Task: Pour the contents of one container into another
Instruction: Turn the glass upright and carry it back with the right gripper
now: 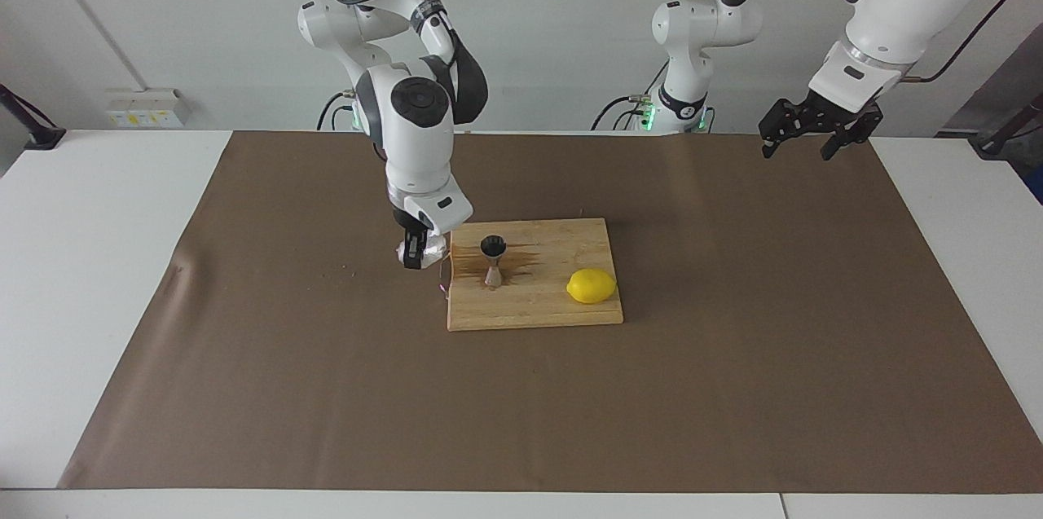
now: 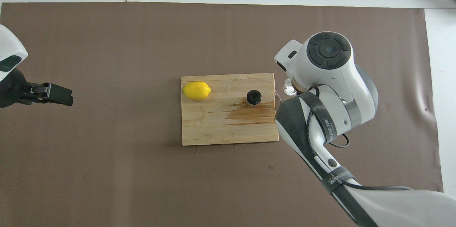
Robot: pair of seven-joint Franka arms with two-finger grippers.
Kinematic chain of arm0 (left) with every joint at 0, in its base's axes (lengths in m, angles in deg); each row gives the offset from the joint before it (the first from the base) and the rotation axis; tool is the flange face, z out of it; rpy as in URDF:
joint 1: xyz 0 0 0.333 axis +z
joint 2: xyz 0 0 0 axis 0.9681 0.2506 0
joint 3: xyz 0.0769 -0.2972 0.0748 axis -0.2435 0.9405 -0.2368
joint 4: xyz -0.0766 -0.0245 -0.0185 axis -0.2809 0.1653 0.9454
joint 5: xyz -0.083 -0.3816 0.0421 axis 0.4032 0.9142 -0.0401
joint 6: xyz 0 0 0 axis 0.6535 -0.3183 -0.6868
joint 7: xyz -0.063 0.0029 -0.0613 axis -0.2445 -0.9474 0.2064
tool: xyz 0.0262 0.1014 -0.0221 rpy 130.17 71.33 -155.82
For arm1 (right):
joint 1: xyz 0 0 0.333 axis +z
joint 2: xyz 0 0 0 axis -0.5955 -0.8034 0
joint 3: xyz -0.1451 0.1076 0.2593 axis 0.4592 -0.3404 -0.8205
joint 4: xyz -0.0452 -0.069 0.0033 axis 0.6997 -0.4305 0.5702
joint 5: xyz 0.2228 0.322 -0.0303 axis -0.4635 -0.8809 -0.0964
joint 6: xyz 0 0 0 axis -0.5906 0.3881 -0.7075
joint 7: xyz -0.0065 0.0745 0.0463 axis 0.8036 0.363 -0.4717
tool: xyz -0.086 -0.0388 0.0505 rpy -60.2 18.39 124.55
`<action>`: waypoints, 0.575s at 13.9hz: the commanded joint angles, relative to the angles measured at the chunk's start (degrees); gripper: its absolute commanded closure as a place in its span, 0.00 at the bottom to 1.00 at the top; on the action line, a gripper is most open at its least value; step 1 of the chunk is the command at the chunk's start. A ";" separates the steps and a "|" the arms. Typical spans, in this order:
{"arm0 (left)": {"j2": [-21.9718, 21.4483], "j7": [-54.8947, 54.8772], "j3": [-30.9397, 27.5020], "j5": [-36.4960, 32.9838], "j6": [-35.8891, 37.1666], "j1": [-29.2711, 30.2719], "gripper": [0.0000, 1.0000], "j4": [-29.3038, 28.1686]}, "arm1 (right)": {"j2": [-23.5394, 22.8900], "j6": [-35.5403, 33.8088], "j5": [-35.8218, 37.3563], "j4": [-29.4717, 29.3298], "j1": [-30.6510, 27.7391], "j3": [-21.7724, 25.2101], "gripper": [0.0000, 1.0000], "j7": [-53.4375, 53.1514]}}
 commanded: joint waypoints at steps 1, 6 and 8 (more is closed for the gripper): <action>-1.79 -0.08 0.02 -0.87 -0.88 0.15 0.00 -2.04 | 1.26 2.94 -5.53 3.91 -3.60 -0.50 1.00 5.43; -1.79 -0.08 0.02 -0.87 -0.88 0.15 0.00 -1.96 | 2.75 8.56 -11.08 10.06 -10.01 -0.50 1.00 15.36; -1.79 -0.08 0.02 -0.87 -0.88 0.15 0.00 -2.04 | 4.50 13.81 -15.01 15.93 -13.35 -0.50 1.00 21.67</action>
